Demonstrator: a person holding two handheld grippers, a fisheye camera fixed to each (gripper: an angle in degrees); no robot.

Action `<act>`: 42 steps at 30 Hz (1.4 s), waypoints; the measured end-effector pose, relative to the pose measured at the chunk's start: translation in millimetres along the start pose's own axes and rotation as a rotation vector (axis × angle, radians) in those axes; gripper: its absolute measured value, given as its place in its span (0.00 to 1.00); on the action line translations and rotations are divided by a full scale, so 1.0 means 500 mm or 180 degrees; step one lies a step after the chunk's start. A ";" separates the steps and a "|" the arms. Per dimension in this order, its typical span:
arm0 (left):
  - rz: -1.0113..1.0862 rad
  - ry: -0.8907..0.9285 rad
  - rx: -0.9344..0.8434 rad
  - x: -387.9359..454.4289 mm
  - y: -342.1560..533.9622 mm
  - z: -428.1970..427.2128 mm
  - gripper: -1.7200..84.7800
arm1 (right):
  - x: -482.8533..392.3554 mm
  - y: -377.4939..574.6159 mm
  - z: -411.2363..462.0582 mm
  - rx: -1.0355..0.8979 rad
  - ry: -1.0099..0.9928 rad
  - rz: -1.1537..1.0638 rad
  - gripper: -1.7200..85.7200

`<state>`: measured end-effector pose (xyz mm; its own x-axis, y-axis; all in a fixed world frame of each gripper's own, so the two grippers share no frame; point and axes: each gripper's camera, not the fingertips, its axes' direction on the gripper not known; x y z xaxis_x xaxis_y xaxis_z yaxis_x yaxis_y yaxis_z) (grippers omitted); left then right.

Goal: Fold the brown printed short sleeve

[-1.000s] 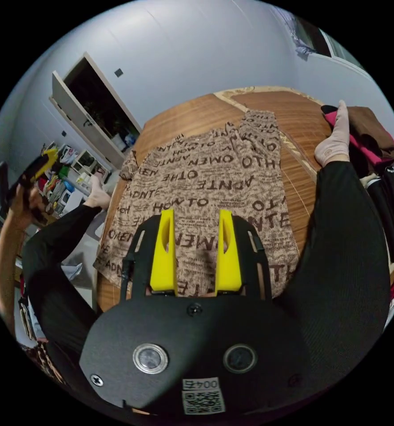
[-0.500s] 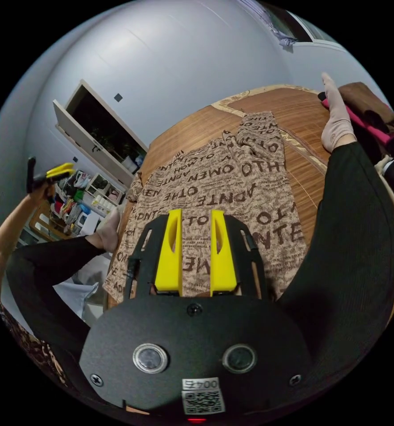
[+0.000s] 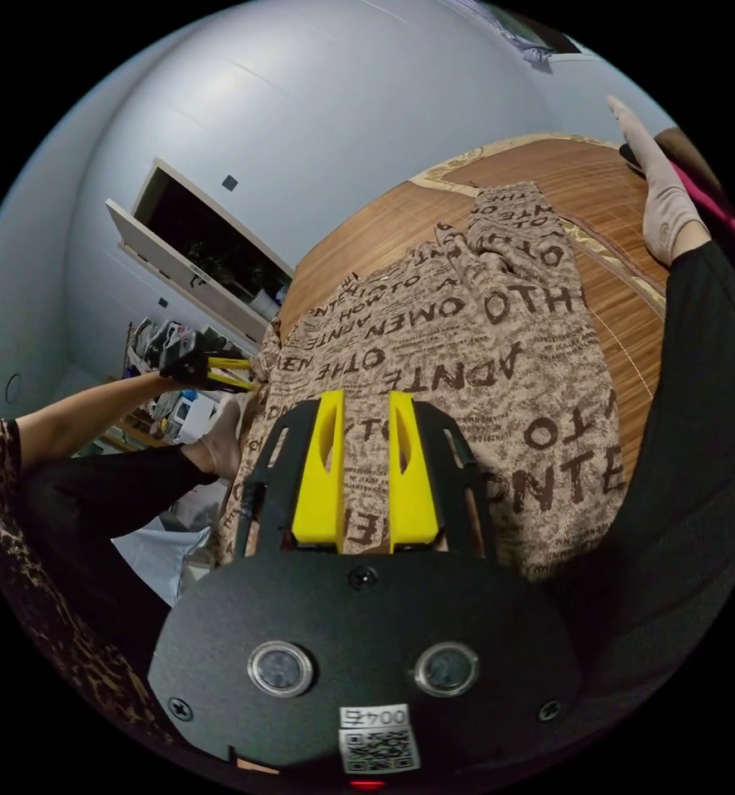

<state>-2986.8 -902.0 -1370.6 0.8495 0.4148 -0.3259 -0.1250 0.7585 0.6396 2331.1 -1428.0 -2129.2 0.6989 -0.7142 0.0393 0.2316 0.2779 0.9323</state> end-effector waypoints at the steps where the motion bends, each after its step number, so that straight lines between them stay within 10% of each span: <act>1: 0.0065 -0.0066 -0.0077 -0.007 -0.017 0.017 0.13 | 0.003 -0.003 0.003 -0.0014 -0.0019 -0.0013 0.12; 9: -0.0708 0.0086 -0.0193 -0.159 -0.030 0.017 0.06 | 0.034 -0.022 0.003 -0.0021 -0.0117 -0.0002 0.11; 20: -0.3091 0.2706 -0.0281 -0.416 0.191 0.171 0.05 | 0.062 -0.055 0.005 -0.0007 -0.0104 0.0034 0.09; 32: -0.2801 0.1728 -0.0740 -0.462 0.204 0.199 0.12 | 0.063 -0.102 0.012 0.0028 0.0214 -0.0033 0.13; 38: -0.2764 0.2241 0.1247 -0.433 0.103 0.122 0.11 | 0.039 -0.130 0.027 0.0052 0.0796 -0.0340 0.18; 42: -0.2441 0.1861 0.1123 -0.384 -0.022 0.132 0.10 | 0.028 -0.143 0.054 -0.0125 0.1051 -0.0505 0.20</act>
<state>-3114.8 -1023.2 -1268.8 0.2430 0.1324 -0.9609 0.5843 0.7707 0.2540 2306.1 -1475.0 -2185.5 0.8315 -0.5063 -0.2288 0.3759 0.2092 0.9028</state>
